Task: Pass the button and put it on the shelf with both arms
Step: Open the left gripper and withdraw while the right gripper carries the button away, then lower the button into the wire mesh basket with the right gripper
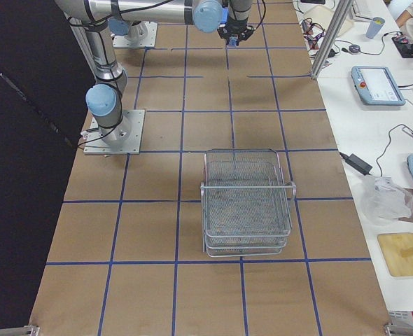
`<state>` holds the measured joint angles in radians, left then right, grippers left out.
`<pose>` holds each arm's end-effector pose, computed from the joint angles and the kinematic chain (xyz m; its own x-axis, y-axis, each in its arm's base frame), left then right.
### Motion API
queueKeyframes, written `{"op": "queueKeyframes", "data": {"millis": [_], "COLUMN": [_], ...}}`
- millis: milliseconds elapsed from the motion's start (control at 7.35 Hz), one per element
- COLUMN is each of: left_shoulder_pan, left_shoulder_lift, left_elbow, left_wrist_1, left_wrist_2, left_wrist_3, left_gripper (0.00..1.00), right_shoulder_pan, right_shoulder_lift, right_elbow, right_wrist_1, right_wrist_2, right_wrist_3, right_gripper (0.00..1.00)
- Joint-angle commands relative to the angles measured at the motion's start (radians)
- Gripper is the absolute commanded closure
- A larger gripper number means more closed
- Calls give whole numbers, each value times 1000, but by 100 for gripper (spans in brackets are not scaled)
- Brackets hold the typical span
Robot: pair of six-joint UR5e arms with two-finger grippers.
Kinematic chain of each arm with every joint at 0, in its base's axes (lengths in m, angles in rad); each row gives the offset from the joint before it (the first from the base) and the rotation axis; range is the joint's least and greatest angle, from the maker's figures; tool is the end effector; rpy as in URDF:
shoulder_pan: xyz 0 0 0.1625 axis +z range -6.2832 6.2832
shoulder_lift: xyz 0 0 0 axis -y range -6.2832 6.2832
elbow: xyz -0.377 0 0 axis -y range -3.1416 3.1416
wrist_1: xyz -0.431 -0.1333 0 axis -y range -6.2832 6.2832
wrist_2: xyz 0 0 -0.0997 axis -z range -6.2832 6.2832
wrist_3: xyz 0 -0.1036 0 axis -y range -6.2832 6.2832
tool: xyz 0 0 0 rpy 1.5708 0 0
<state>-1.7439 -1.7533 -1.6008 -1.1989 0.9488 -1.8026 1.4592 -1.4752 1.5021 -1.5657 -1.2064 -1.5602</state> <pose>-0.2944 -0.5592 0.3750 0.0147 -0.9996 0.0223 -0.8027 0.0015 0.5963 0.1064 -0.5788 0.4262 -0.1211 -0.9920 -0.0358 -0.9260 0.1259 -0.3558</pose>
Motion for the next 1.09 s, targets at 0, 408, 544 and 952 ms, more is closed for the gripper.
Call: {"op": "queueKeyframes", "data": {"millis": [0,408,544,952], "left_shoulder_pan": [132,244,244,233], "left_shoulder_lift": [-3,29,70,213], "left_elbow": [-13,-2,2,-22], "left_wrist_1": [-28,-217,-244,-331], "left_wrist_2": [152,484,491,490], "left_wrist_3": [424,1130,1307,1513], "left_gripper": [0,0,0,0], "right_shoulder_pan": [-191,-454,-527,-678], "right_shoulder_lift": [22,84,101,192], "right_elbow": [-3,-3,0,-2], "right_wrist_1": [-25,-141,-143,-174], "right_wrist_2": [-36,-119,-122,-124], "right_wrist_3": [-113,-407,-499,-613], "right_gripper": [100,100,100,100]}}
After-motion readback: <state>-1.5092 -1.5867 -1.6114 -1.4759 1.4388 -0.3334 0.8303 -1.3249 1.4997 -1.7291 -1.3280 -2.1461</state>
